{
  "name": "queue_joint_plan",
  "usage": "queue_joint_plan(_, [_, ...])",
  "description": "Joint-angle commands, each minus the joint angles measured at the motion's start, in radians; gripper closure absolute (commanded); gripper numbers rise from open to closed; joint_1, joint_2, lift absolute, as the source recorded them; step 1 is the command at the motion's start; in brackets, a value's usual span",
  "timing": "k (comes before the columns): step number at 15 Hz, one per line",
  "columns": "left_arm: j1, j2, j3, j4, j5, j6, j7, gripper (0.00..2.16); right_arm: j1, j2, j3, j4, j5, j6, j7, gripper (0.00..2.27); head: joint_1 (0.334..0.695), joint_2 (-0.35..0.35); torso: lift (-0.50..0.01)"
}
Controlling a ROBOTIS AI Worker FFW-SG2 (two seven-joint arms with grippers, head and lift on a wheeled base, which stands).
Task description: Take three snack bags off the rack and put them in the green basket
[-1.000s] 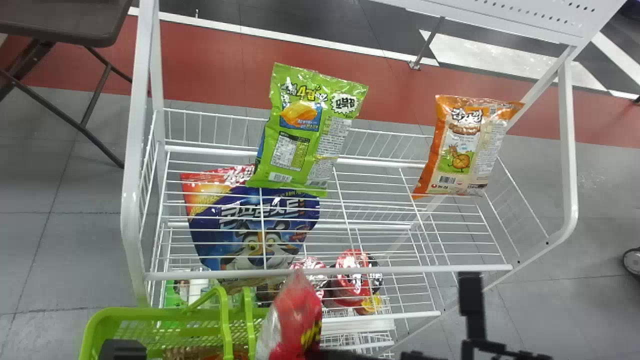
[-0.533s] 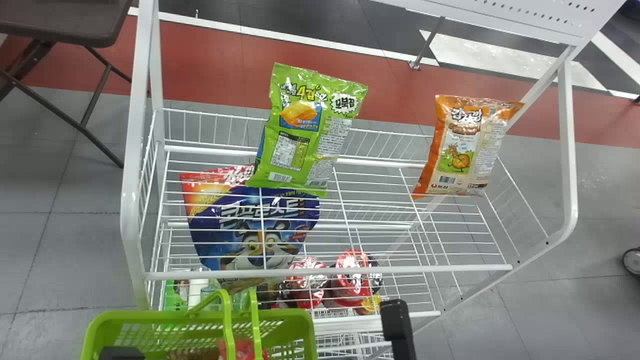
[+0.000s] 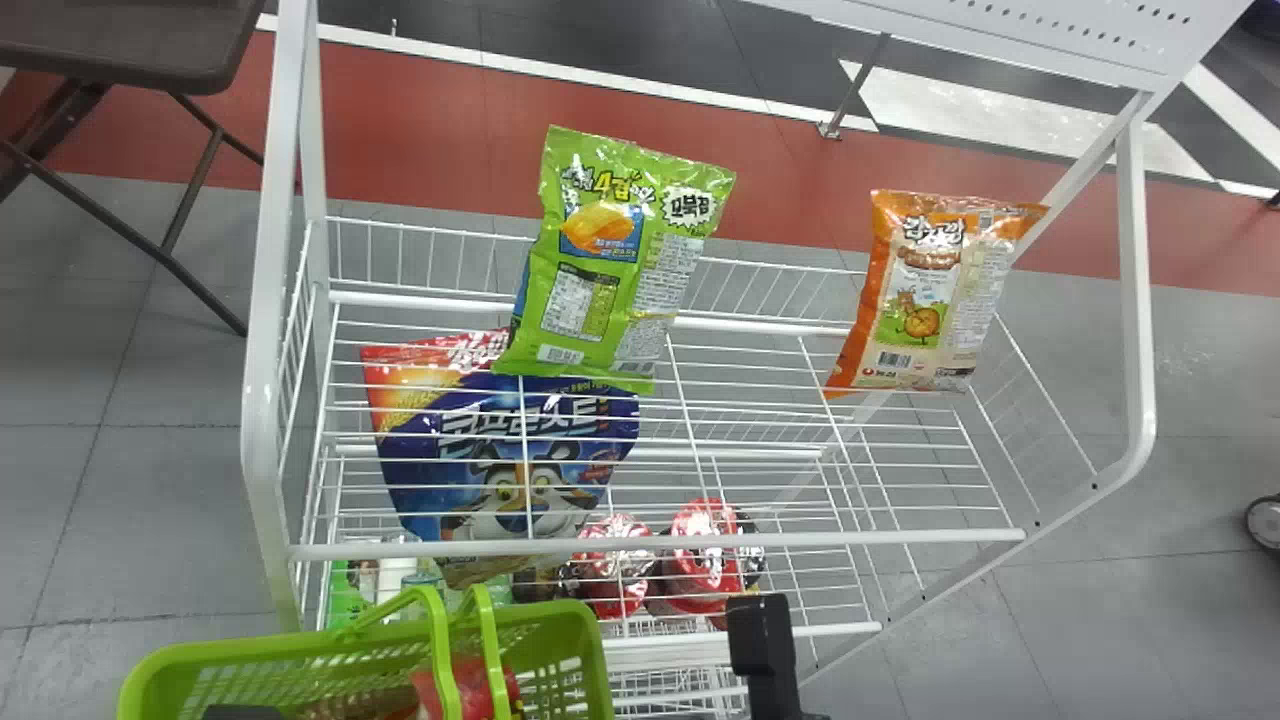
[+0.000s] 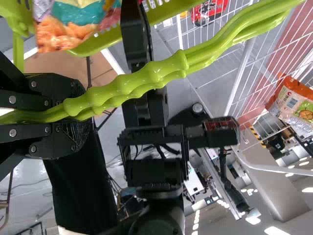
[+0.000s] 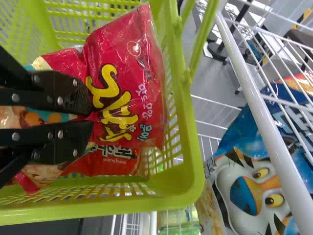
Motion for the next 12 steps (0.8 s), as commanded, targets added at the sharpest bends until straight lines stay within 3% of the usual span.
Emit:
queue_joint_plan(1, [0.0,0.0,-0.002,0.002,-0.002,-0.002,0.0,1.54,0.027,0.001,-0.052,-0.097,-0.034,0.064,0.049,0.06,0.695,-0.35,-0.026])
queue_joint_plan(4, [0.003,0.001,-0.015,0.003,-0.011,-0.002,0.001,1.54,0.032,0.019,-0.162,-0.138,-0.118,0.07,0.121,0.07,0.695,-0.35,-0.026])
queue_joint_plan(7, [0.009,0.001,-0.021,0.002,-0.023,-0.005,0.0,1.54,0.024,0.067,-0.291,-0.157,-0.181,0.028,0.152,0.08,0.695,-0.35,-0.026])
queue_joint_plan(10, [0.009,0.001,-0.052,0.002,-0.052,-0.002,0.011,1.54,-0.023,0.106,-0.432,-0.164,-0.224,-0.27,0.145,0.08,0.695,-0.35,-0.026])
queue_joint_plan(12, [0.009,0.004,-0.055,0.002,-0.054,-0.002,0.009,1.54,-0.055,0.106,-0.449,-0.126,-0.197,-0.552,0.072,0.08,0.695,-0.35,-0.026])
